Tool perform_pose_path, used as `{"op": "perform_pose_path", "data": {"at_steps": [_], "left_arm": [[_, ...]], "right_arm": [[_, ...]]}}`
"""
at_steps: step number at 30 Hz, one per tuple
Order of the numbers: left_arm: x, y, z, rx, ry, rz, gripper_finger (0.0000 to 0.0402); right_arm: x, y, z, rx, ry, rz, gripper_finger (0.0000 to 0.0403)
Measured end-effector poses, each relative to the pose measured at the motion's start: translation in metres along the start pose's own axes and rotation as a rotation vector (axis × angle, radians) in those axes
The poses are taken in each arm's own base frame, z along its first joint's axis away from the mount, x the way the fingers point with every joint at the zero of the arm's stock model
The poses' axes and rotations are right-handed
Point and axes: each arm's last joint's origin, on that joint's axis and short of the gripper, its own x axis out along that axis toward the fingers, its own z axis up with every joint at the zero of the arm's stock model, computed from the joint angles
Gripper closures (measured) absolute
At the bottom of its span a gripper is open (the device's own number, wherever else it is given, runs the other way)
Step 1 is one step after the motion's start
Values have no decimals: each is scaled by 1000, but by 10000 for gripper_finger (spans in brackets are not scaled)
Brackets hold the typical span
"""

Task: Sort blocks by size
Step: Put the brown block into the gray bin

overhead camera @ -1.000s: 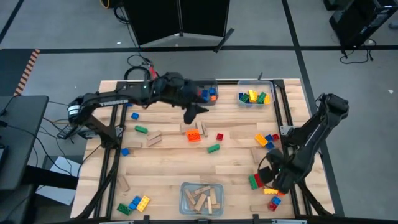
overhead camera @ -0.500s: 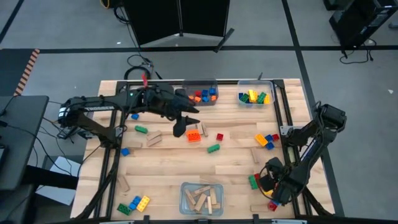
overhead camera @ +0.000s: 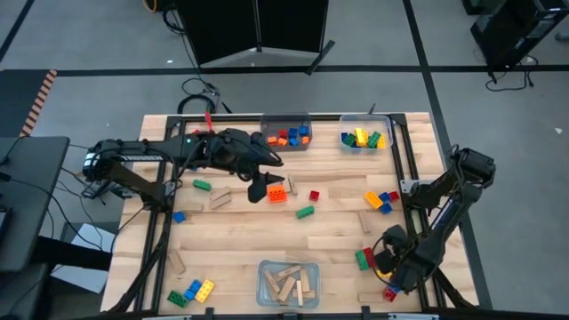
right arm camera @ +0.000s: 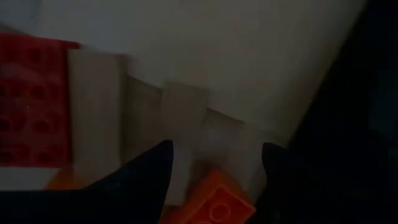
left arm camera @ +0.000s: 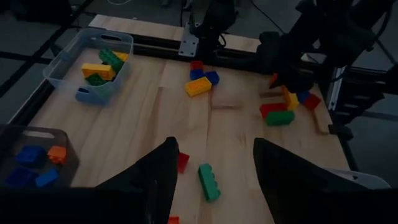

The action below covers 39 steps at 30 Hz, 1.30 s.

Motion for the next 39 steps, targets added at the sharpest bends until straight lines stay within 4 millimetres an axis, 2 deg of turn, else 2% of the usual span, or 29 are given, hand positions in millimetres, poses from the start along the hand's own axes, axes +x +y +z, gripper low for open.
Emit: {"op": "perform_pose_path", "data": {"at_steps": [9, 16, 19, 22, 28, 29, 34, 39], "left_arm": [[0, 0, 0, -15, -1, 6, 188], [0, 0, 0, -16, 0, 7, 188], [0, 0, 0, -16, -1, 6, 188], [0, 0, 0, -16, 1, 6, 188], [0, 0, 0, 30, 4, 6, 188], [0, 0, 0, 38, 4, 6, 188], [4, 1, -4, 86, -18, 4, 188], [2, 8, -38, 80, -120, -7, 188]], "right_arm": [[-2, 6, -2, 0, -39, 92, 146], [20, 6, -1, 1, -19, 78, 150], [22, 6, -1, -3, -18, 80, 157], [21, 6, -1, -3, -15, 84, 183], [20, 7, -2, 4, -11, 83, 282], [20, 7, -2, 5, -10, 83, 287], [6, 11, -8, 30, 19, 64, 287], [-19, 13, -14, 62, 32, 19, 287]]}}
